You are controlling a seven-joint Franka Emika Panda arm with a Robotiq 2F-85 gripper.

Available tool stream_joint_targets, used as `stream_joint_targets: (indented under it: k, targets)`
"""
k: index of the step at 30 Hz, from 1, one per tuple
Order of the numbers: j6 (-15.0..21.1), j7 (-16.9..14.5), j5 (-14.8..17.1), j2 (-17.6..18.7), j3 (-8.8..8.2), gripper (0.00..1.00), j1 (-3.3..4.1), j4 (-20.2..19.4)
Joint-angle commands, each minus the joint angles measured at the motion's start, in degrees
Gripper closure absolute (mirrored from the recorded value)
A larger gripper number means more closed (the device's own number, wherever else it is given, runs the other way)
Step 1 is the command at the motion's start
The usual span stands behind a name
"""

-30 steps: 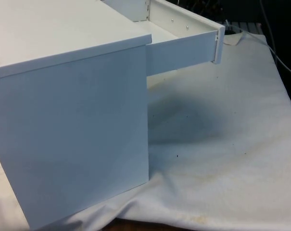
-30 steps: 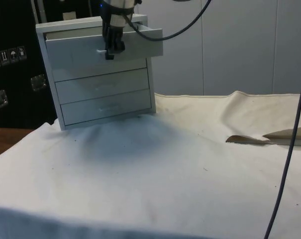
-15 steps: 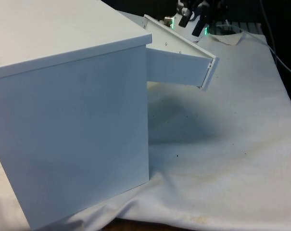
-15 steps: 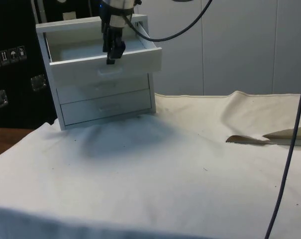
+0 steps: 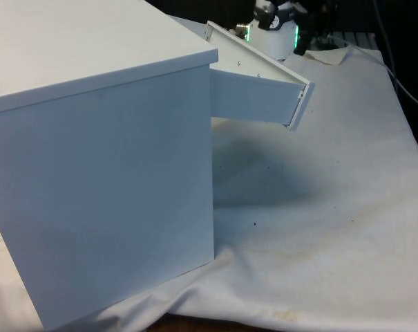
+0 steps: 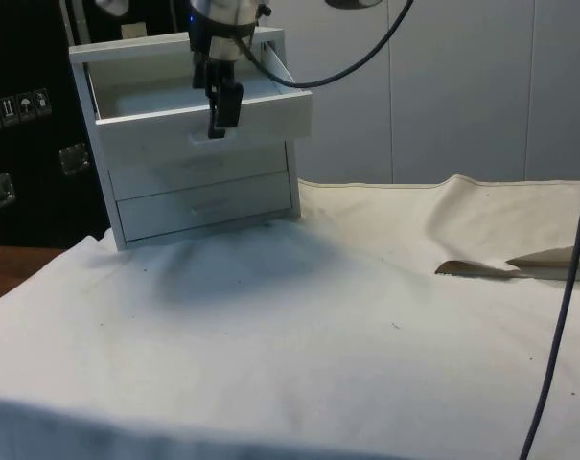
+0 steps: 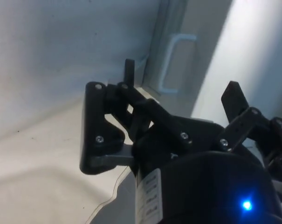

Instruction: Open the drawer, then close it.

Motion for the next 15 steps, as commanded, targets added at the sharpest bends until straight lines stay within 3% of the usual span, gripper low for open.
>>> stream_joint_targets:
  k: [1, 6, 7, 8, 13, 15]
  targets:
    - [-0.57, 1.15, -0.46, 0.97, 0.52, 0.0, 0.17, 0.63]
    - [-0.69, 3.72, -0.63, 3.21, 2.52, 0.0, 0.29, 1.2]
    - [-0.34, 2.92, 0.0, 2.81, 2.46, 0.0, 0.0, 0.86]
    - [-0.69, 4.07, -0.63, 3.55, 2.81, 0.0, 0.23, 1.32]
    - [-0.34, 6.02, -1.03, 5.44, 3.9, 0.0, 0.0, 1.38]
    - [-0.4, 5.5, -0.11, 5.67, 4.07, 0.0, 0.0, 1.26]
